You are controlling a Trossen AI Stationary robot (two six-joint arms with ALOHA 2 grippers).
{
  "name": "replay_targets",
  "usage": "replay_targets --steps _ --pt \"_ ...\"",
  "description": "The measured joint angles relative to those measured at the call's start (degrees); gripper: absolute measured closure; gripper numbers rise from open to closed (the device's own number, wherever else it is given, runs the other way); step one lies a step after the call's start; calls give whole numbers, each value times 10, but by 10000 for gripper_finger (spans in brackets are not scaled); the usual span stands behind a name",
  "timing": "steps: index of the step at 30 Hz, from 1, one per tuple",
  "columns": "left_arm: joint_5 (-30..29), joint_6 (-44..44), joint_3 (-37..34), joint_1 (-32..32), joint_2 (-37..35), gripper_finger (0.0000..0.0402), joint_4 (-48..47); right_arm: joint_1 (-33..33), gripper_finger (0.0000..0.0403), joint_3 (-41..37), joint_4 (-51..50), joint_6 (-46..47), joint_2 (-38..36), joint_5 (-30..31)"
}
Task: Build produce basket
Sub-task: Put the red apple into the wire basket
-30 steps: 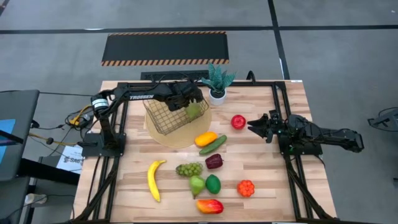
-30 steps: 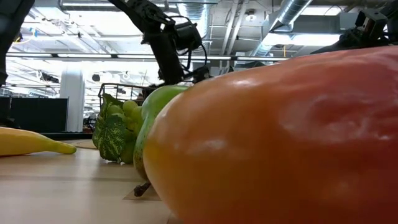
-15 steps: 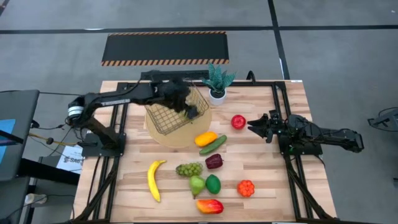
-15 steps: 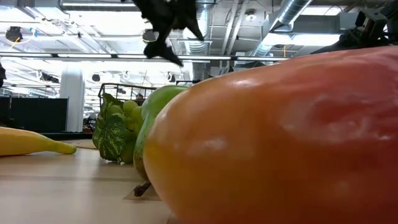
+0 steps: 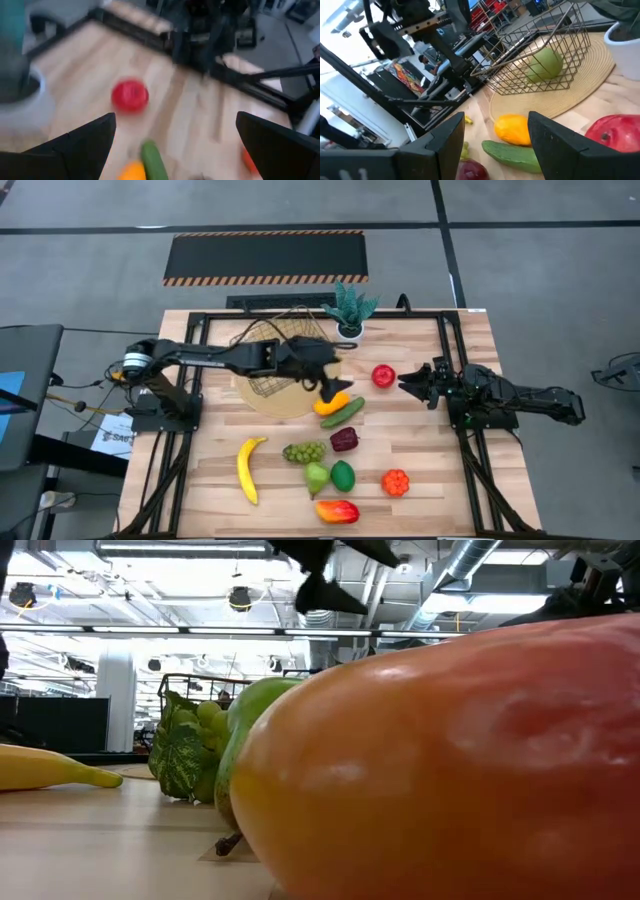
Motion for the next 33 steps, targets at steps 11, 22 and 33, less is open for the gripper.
replay_targets --steps 11,22,33 --pt "41 126 100 43 119 3 23 -7 162 46 21 24 0 5" --pt "80 222 179 68 228 4 36 -35 162 167 -96 -59 0 46" --pt "78 306 247 68 336 4 77 -39 162 172 -129 -49 0 46"
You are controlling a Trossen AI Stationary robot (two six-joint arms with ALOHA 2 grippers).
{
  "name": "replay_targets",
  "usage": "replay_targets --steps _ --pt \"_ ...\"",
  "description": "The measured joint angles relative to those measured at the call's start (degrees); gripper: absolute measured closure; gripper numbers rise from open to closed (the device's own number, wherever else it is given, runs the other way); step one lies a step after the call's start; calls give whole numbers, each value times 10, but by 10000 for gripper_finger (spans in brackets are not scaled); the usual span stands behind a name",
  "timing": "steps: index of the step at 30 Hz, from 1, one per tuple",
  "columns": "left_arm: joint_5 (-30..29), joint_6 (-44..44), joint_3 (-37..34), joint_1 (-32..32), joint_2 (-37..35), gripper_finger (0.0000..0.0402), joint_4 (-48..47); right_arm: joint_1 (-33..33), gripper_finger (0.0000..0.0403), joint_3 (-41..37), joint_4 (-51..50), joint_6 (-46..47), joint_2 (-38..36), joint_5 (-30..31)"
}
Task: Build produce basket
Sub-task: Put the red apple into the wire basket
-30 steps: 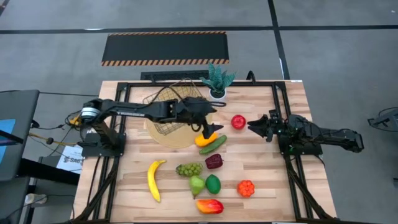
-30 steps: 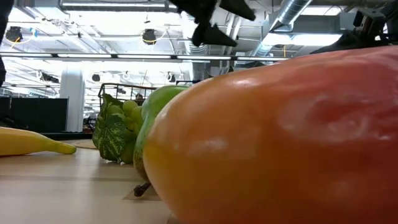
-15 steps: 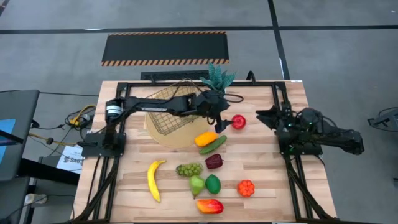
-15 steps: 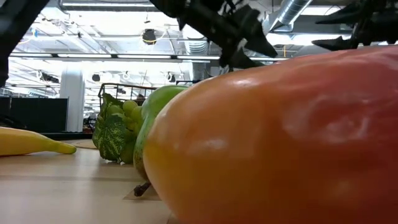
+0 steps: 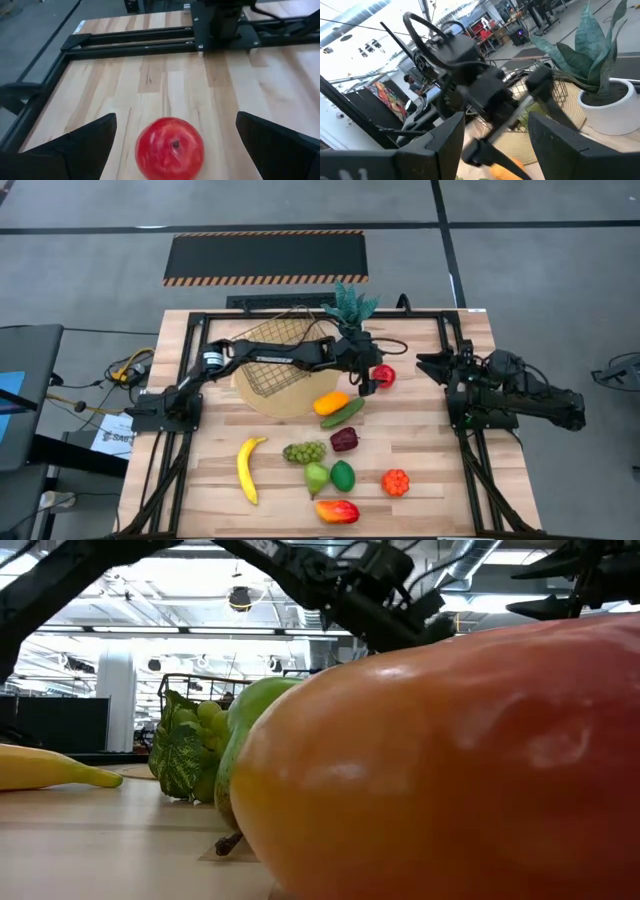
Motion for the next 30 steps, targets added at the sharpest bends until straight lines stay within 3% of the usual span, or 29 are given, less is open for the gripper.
replay_targets --steps 11,30 --pt "0 -3 61 0 88 3 14 0 163 0 -11 0 0 0" --pt "-31 -14 69 -4 124 6 -32 0 163 0 -26 1 0 0"
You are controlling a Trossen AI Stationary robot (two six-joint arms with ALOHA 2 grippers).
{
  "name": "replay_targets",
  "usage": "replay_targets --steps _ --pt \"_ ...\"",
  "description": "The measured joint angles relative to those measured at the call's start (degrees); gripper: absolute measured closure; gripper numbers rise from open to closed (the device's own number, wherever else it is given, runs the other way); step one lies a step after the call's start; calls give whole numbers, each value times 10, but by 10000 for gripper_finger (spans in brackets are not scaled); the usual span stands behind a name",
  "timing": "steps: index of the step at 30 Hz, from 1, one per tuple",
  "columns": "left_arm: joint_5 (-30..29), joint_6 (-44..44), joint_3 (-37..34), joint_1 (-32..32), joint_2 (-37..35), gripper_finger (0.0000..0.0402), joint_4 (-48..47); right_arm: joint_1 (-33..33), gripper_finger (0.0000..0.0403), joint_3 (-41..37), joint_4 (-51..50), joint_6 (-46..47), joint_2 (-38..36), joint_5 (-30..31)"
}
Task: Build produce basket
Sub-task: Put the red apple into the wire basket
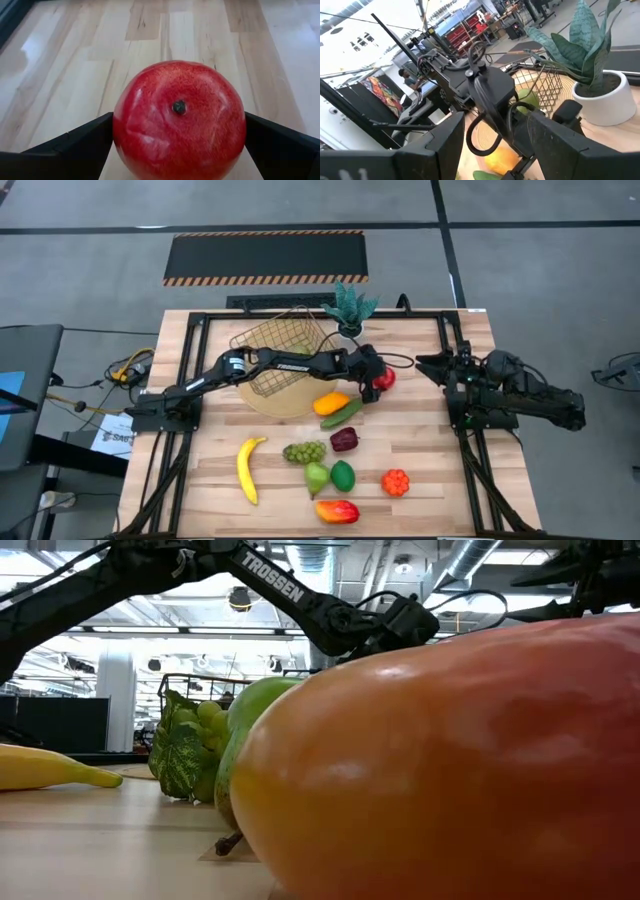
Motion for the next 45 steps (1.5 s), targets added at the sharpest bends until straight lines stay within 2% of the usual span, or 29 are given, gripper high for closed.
replay_targets --steps 6,10,17,28,31,39,41,45 --pt "-5 -14 10 0 1 50 -3 0 163 0 -3 -1 0 0" --pt "-5 -70 11 0 1 78 -14 0 163 0 -3 -3 0 0" --pt "0 -110 30 -3 -26 71 -96 0 163 0 -29 -6 0 0" --pt "-6 -126 95 -6 -146 68 -319 -3 163 0 -35 -16 0 0" --pt "-30 -135 97 -6 -198 68 -392 -4 163 0 -35 -20 0 1" --pt "-168 -168 95 -5 -313 68 -638 -8 163 0 -36 -21 0 6" --pt "-198 -174 82 -3 -330 67 -671 -9 163 0 -35 -22 0 13" --pt "-207 -186 23 11 -353 60 -694 -12 163 0 -36 -23 0 16"
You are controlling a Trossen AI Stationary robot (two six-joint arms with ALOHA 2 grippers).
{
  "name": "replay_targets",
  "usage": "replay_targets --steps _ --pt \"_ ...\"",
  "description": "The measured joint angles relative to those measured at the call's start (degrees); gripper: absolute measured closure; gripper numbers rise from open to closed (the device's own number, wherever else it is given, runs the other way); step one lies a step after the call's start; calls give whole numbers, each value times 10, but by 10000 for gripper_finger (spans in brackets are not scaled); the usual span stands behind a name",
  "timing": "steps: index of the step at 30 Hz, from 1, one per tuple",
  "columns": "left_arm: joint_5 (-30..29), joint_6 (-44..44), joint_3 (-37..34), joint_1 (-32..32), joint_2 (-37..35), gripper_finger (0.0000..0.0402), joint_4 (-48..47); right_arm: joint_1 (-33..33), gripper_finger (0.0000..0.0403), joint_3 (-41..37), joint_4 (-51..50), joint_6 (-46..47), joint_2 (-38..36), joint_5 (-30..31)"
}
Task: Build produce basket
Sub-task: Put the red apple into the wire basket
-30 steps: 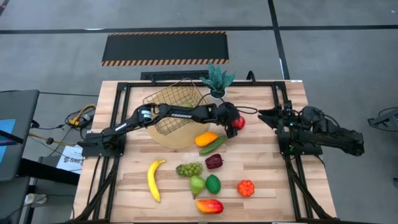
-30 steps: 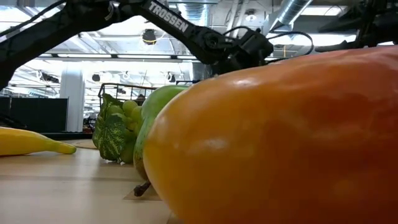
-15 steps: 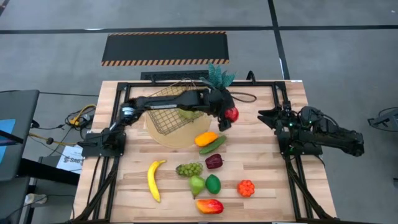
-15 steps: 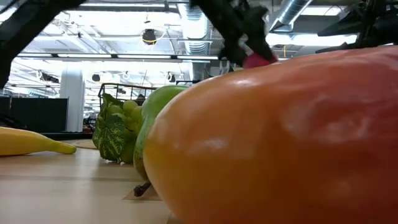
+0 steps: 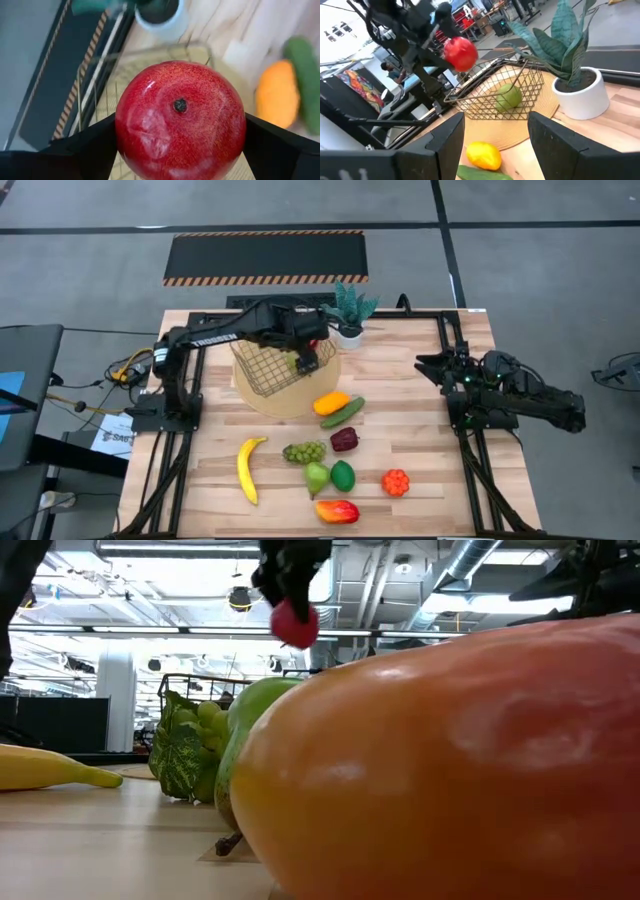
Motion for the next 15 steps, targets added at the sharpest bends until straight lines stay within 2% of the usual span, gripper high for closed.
replay_targets --steps 5,9,15 --pt "-17 -12 -135 34 -36 47 47 -8 163 0 0 -8 0 2" --pt "-9 -7 -242 70 -71 46 163 -19 163 0 0 -8 0 2" --pt "-8 33 -327 128 -78 45 302 -36 163 0 0 -8 0 2"
